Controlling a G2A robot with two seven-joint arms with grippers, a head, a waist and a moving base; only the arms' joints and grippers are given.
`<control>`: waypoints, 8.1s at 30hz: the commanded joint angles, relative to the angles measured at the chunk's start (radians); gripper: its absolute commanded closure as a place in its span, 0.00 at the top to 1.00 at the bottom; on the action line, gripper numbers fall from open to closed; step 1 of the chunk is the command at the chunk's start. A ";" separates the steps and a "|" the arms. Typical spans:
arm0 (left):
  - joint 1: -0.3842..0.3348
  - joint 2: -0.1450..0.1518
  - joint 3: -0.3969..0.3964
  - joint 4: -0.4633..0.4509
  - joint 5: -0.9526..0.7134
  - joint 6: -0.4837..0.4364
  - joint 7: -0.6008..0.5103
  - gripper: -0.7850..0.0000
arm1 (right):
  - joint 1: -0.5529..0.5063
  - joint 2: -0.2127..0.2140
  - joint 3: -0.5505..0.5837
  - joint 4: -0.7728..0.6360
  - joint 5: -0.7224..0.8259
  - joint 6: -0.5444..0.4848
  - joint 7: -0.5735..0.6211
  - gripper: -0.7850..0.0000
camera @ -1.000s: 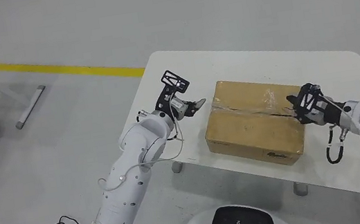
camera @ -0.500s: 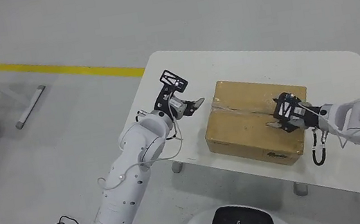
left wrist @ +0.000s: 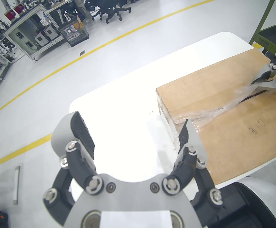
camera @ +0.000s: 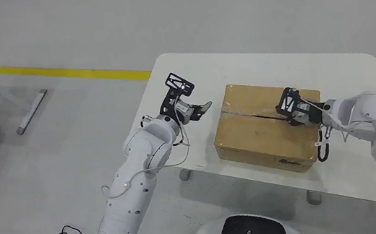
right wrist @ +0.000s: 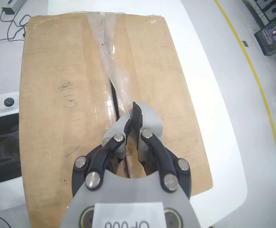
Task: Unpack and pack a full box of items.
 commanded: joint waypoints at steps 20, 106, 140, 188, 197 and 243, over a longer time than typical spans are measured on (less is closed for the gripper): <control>0.006 0.004 0.003 -0.010 -0.001 0.004 -0.005 1.00 | 0.083 -0.017 0.006 0.064 0.550 0.014 0.477 0.00; -0.024 0.018 0.036 0.014 -0.016 -0.008 -0.006 1.00 | -0.041 0.095 0.077 -0.057 0.497 0.026 0.391 0.00; -0.023 0.021 0.046 0.003 -0.018 -0.002 -0.011 1.00 | -0.090 0.132 0.085 -0.194 0.411 0.119 0.504 0.00; 0.034 0.030 -0.013 -0.054 -0.018 0.060 0.027 1.00 | -0.154 0.123 0.044 -0.289 0.557 0.262 0.164 0.00; 0.035 0.030 -0.015 -0.056 -0.019 0.058 0.028 1.00 | 0.022 0.009 -0.189 -0.054 0.545 0.269 0.097 0.00; 0.035 0.030 -0.015 -0.056 -0.019 0.058 0.028 1.00 | -0.105 0.039 -0.007 -0.067 0.454 0.161 0.140 0.00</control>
